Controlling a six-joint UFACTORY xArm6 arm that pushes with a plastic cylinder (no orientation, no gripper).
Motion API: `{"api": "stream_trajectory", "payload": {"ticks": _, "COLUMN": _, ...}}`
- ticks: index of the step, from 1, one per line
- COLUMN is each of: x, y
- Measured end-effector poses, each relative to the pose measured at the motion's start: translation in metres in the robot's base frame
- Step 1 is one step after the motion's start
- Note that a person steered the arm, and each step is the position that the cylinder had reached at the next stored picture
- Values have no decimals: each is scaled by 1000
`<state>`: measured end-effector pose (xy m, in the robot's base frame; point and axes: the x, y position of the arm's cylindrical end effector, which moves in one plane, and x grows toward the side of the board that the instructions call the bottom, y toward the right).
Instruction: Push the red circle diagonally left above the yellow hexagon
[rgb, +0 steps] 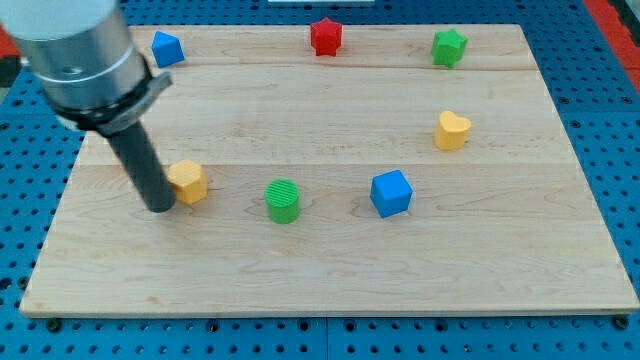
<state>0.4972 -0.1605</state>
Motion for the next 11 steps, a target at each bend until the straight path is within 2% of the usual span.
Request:
{"api": "stream_trajectory", "payload": {"ticks": 1, "x": -27, "y": 19}}
{"api": "stream_trajectory", "payload": {"ticks": 2, "x": -16, "y": 11}}
{"api": "stream_trajectory", "payload": {"ticks": 3, "x": 15, "y": -63}}
{"api": "stream_trajectory", "payload": {"ticks": 4, "x": -16, "y": -83}}
{"api": "stream_trajectory", "payload": {"ticks": 7, "x": -92, "y": -68}}
{"api": "stream_trajectory", "payload": {"ticks": 8, "x": -97, "y": -117}}
{"api": "stream_trajectory", "payload": {"ticks": 9, "x": -109, "y": -94}}
{"api": "stream_trajectory", "payload": {"ticks": 10, "x": -118, "y": -46}}
{"api": "stream_trajectory", "payload": {"ticks": 11, "x": -118, "y": -47}}
